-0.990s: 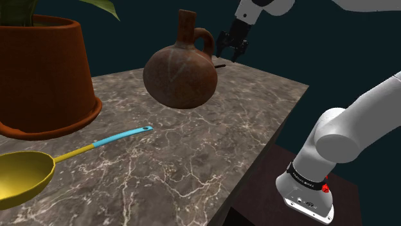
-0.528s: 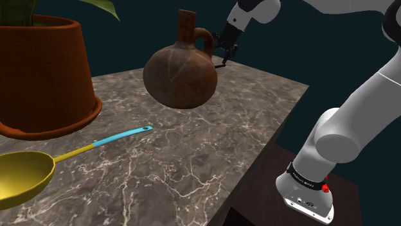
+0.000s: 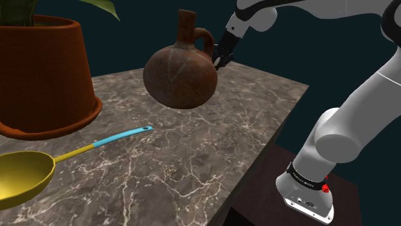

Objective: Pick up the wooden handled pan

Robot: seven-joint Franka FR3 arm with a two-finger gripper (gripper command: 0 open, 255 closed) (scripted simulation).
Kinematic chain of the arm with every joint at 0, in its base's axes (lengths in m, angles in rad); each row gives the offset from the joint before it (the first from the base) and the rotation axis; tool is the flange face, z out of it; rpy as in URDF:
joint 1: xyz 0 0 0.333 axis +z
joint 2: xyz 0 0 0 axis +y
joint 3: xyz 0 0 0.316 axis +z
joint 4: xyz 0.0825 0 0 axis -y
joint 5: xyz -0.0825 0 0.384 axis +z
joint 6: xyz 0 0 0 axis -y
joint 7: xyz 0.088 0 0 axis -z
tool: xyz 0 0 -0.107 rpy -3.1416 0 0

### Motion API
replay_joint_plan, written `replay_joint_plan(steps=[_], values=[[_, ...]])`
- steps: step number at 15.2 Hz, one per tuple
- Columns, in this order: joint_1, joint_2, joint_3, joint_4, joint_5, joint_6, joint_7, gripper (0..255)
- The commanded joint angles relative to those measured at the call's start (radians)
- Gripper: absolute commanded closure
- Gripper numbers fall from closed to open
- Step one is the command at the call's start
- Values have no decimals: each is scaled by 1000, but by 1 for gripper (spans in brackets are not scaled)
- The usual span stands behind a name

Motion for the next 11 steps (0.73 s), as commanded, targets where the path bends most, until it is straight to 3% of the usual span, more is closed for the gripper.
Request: replay_joint_plan(steps=[1,11], values=[[0,0,0,-1,0,1,-1,255],[-1,-3,1,36,-6,-37,12,255]])
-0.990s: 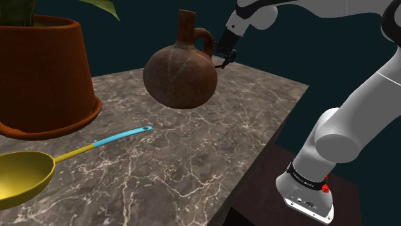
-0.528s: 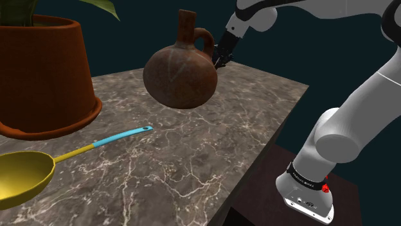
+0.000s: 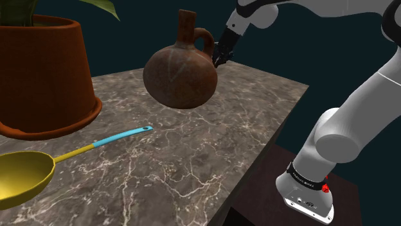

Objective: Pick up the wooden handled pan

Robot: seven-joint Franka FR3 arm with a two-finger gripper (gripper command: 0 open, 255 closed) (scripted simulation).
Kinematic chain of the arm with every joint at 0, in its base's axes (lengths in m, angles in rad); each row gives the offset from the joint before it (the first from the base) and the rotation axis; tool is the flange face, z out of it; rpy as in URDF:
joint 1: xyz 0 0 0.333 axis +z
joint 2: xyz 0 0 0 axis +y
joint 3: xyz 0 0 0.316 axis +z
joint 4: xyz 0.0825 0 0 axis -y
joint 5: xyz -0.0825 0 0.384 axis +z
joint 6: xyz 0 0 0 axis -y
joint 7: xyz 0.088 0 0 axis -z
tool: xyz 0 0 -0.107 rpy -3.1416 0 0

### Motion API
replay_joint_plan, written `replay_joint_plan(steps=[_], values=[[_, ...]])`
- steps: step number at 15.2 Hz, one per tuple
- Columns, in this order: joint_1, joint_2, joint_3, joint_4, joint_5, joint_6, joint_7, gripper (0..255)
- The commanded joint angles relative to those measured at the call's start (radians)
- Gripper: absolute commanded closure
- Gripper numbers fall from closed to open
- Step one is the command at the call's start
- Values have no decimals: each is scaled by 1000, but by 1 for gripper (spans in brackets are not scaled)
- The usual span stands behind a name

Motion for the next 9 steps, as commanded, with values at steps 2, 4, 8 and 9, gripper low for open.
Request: replay_joint_plan(steps=[2,4,8,9], values=[[0,-3,2,35,-6,-36,13,255],[-1,-4,2,61,-9,-62,21,255],[-1,-3,1,115,-15,-113,35,255],[-1,-2,1,129,-16,-126,39,255]])
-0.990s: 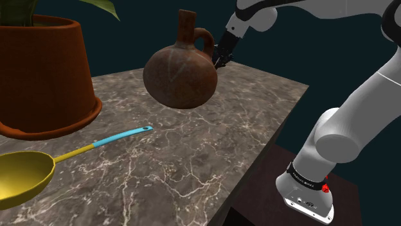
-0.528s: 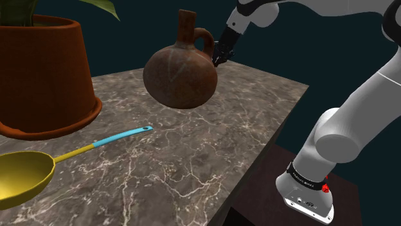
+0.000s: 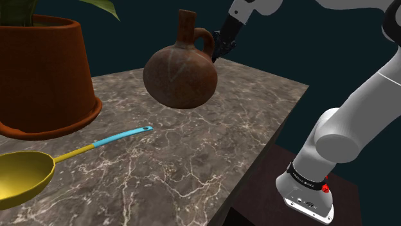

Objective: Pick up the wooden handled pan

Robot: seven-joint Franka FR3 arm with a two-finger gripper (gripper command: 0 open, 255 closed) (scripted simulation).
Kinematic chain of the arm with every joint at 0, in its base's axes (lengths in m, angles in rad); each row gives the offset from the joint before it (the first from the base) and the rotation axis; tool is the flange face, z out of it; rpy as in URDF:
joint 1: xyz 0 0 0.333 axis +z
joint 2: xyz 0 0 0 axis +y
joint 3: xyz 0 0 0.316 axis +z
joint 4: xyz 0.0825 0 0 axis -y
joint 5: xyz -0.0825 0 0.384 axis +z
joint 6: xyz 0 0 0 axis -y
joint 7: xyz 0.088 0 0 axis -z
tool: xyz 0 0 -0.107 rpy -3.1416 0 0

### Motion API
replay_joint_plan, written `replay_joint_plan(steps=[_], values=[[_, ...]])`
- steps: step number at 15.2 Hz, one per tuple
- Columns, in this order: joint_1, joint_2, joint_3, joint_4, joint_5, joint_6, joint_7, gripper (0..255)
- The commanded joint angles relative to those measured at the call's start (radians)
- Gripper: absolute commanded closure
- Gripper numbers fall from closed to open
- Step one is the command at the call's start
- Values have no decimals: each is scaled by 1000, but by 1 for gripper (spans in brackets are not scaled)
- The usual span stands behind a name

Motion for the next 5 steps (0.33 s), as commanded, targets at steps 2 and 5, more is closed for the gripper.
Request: replay_joint_plan(steps=[2,5], values=[[0,4,-1,44,-3,-39,10,255],[0,6,-1,61,-4,-54,14,255]])
